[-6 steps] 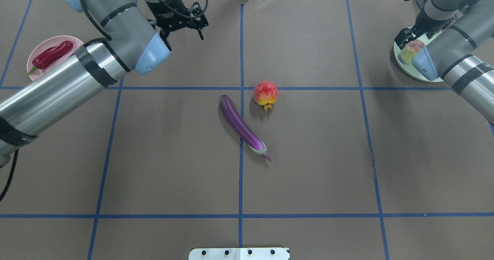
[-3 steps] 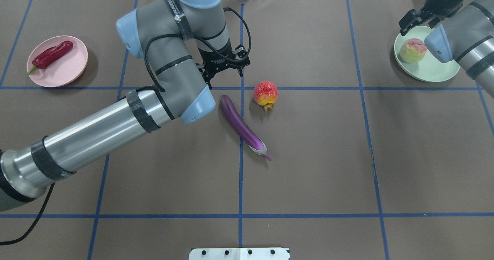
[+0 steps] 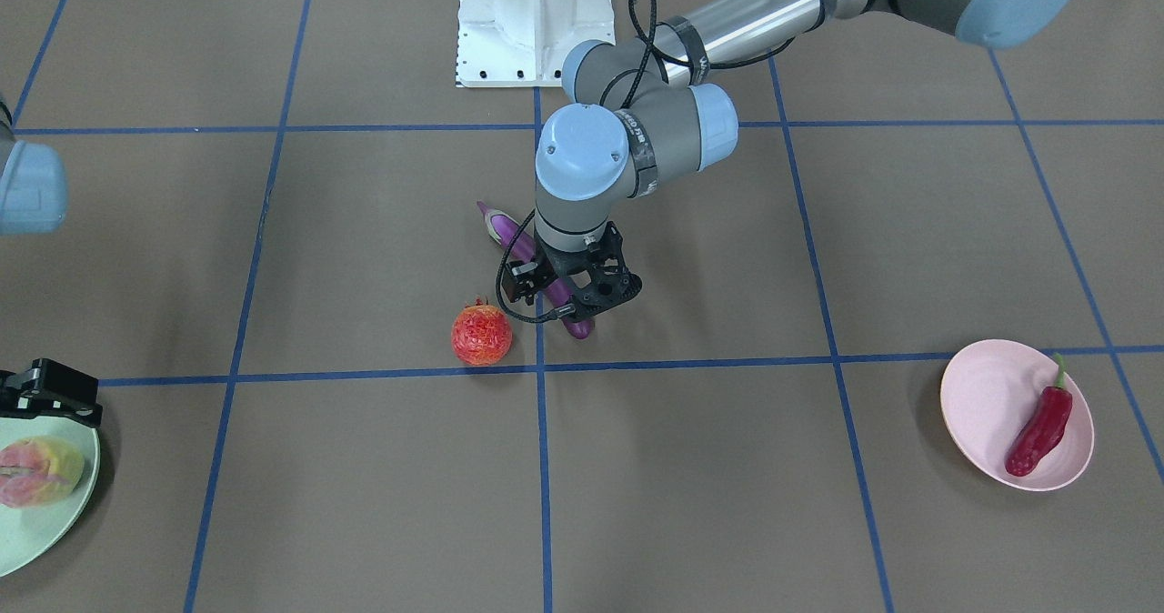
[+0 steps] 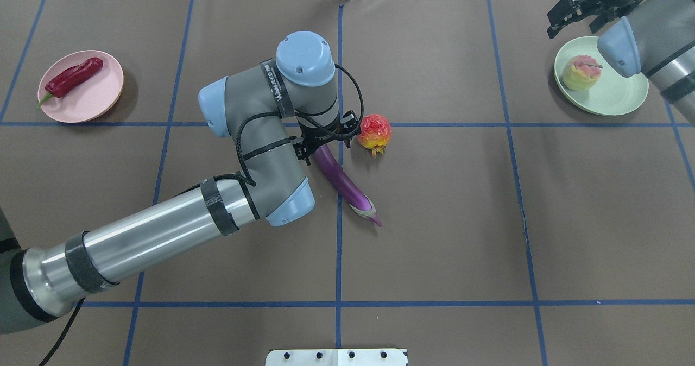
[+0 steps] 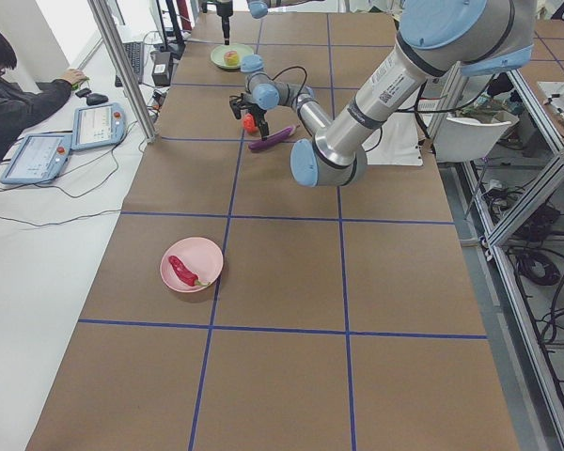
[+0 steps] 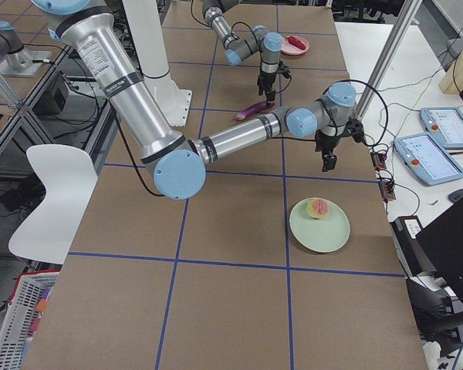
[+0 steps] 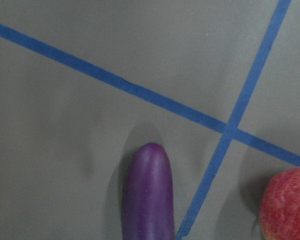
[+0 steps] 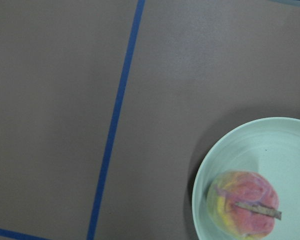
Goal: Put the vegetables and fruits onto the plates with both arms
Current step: 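Release the peach on the green plate while the left gripper reaches the eggplant, then lift the purple eggplant with the left gripper while the right grasps the pomegranate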
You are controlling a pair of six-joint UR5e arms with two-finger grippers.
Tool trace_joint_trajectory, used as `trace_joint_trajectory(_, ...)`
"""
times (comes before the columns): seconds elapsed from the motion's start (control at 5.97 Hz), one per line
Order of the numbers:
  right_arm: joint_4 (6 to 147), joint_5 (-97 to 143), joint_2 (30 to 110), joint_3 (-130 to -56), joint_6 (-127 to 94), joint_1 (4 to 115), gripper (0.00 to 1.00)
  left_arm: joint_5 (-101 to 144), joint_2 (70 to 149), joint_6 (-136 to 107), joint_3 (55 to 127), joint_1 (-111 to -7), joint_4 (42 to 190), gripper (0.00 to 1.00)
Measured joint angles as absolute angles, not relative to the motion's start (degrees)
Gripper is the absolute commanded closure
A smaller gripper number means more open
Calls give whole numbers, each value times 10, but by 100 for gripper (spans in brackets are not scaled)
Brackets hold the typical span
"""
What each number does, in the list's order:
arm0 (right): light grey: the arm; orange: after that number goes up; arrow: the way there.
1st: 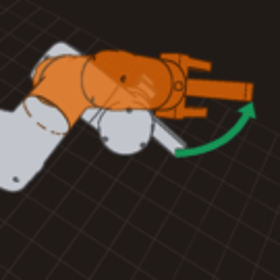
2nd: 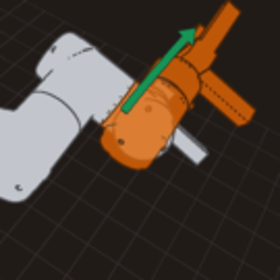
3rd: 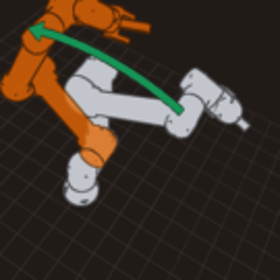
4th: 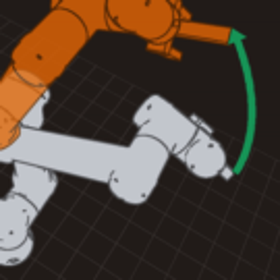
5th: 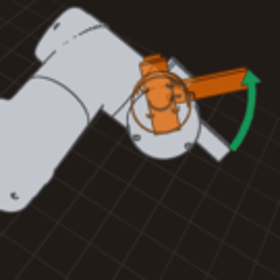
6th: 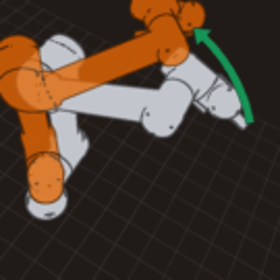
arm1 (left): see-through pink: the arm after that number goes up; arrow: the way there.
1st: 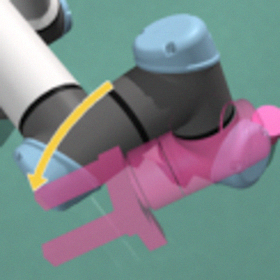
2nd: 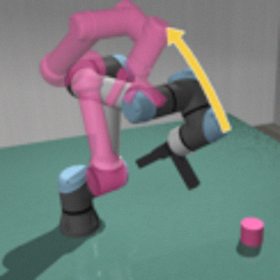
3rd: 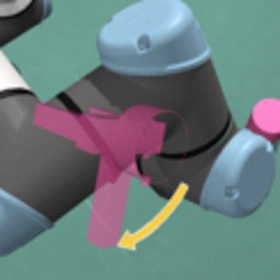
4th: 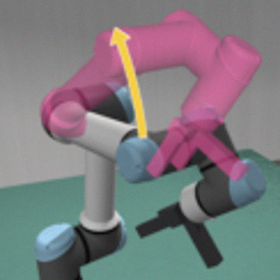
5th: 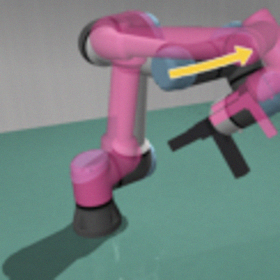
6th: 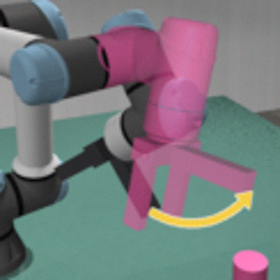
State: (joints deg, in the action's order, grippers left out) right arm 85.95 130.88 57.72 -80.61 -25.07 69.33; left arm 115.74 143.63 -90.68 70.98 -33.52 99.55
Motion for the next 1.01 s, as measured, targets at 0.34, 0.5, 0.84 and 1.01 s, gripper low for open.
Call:
trace_joint_trajectory(0.34, 860, 1318, 568, -825, -306, 689, 1, 1147, 1428, -921, 704, -318, 1016, 63)
trace_joint_trajectory(0.5, 860, 1322, 566, -831, -318, 688, 1, 1147, 1429, -930, 705, -315, 1017, 93)
trace_joint_trajectory(0.84, 858, 1328, 565, -837, -334, 685, 1, 1147, 1431, -940, 711, -313, 1014, 100)
trace_joint_trajectory(1.01, 857, 1331, 562, -843, -356, 675, 1, 1149, 1431, -941, 724, -315, 1003, 100)
